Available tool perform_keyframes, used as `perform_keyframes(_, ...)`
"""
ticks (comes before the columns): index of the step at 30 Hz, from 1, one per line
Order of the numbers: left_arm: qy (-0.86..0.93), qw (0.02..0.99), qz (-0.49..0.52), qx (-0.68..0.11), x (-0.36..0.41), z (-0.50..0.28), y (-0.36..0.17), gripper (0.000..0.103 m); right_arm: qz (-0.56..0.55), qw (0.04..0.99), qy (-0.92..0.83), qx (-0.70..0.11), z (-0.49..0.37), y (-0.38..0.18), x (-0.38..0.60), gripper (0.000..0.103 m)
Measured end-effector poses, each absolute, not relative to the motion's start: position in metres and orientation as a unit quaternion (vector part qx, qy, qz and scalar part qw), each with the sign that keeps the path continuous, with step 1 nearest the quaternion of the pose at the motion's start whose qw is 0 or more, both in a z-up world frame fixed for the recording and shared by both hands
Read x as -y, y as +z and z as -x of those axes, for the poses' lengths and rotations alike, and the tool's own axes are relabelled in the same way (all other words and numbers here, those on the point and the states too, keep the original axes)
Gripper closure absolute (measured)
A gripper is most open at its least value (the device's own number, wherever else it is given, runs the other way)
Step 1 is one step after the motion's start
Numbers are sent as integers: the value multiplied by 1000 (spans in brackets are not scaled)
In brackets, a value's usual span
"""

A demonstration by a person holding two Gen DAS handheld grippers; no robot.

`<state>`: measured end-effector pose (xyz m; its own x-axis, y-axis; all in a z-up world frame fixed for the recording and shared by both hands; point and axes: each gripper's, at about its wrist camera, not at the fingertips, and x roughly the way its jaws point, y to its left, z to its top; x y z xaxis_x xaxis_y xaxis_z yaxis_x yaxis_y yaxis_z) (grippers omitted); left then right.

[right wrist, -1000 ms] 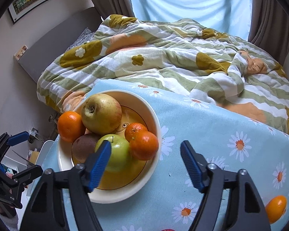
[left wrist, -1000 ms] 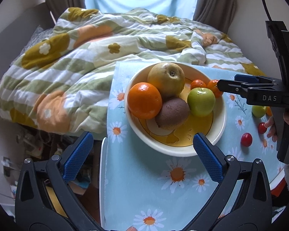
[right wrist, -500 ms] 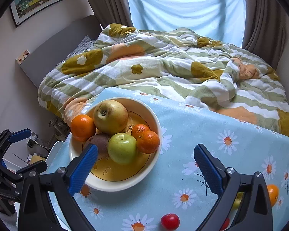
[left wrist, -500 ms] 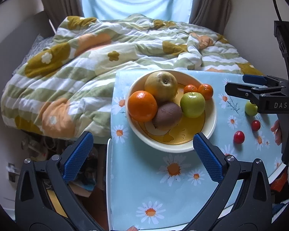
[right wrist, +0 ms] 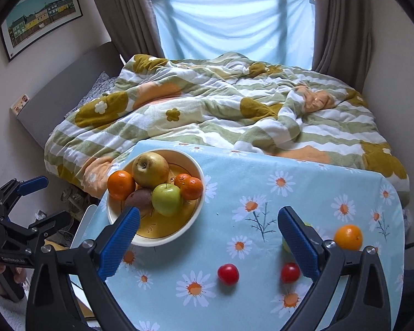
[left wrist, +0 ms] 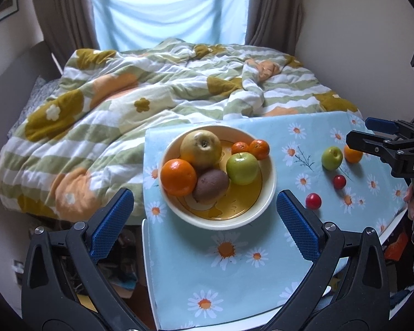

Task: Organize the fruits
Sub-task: 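Withdraw both grippers from the bowl toward the loose fruit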

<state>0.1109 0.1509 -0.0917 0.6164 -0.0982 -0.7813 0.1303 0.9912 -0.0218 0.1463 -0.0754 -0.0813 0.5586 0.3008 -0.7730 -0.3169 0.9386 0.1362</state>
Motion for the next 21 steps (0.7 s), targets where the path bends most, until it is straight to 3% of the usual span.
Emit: perform_keyframes(21,-93,901,3,-424,5,-116,-90,0,8,896,122,-427,-129,-81,239,3)
